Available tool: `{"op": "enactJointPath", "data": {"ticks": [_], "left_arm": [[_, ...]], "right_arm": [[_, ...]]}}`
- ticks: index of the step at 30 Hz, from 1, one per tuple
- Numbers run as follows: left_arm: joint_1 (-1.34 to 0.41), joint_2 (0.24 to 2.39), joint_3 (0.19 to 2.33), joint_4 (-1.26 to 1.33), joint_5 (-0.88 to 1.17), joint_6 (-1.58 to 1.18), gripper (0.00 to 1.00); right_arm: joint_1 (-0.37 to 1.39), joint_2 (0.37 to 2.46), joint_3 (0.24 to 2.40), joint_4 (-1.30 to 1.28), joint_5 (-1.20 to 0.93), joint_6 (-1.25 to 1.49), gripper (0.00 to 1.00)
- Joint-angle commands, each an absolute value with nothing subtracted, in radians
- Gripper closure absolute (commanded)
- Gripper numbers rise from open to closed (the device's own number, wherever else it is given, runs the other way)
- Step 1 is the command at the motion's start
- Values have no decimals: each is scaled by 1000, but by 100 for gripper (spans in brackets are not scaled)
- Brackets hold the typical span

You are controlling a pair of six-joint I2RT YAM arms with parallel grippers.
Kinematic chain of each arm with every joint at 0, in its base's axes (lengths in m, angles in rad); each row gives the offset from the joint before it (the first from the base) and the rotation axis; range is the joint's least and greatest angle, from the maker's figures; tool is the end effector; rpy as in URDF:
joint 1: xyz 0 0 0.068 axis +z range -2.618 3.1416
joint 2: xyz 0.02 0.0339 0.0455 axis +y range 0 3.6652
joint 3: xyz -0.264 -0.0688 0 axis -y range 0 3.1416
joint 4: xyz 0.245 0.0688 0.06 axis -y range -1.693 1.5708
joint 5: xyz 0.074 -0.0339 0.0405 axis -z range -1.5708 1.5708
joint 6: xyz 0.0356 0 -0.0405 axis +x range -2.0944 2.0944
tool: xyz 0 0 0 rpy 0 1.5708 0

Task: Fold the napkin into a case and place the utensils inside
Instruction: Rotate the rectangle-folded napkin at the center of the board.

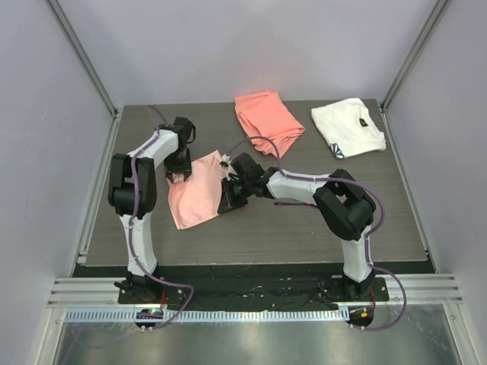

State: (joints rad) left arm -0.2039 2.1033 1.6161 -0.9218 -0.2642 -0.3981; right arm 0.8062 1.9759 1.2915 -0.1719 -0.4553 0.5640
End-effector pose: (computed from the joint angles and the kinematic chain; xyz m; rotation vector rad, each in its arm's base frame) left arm 0.4093 -0.0751 0.1723 -0.3117 2.8781 0.2978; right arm 0.2803 0.3148 0.1677 -0.5480 2.6047 1.1020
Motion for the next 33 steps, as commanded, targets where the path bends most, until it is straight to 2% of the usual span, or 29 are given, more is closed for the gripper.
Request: {"op": "enactJointPath", "data": {"ticks": [1, 4, 8, 11, 18, 23, 27, 31, 33], "left_arm": [[-103, 1916, 1531, -862, -233, -459, 50], [-87, 1793, 1488, -844, -267, -477, 45], [-87, 1703, 1485, -833, -243, -495, 44], [-87, 1666, 1493, -844, -196, -509, 48], [-74, 1588, 1474, -857, -89, -523, 48], [-25, 1560, 1466, -862, 47, -548, 49], [-22, 1612, 1502, -851, 145, -557, 50], [-23, 1754, 1575, -809, 281, -574, 58], [-25, 1828, 1641, -786, 316, -591, 63]], "right_arm": [[796, 1940, 1272, -100, -393, 595, 98], [813, 1965, 1293, -92, -338, 613, 99], [842, 1980, 1305, -121, -230, 618, 99], [844, 1990, 1289, -150, -134, 591, 99], [816, 2048, 1311, -199, 87, 435, 99], [735, 2124, 1472, -227, 175, 258, 99], [677, 2209, 1716, -213, 262, 80, 99], [629, 2247, 1966, -301, 183, 87, 98], [630, 2230, 2046, -377, 95, 149, 89]]}}
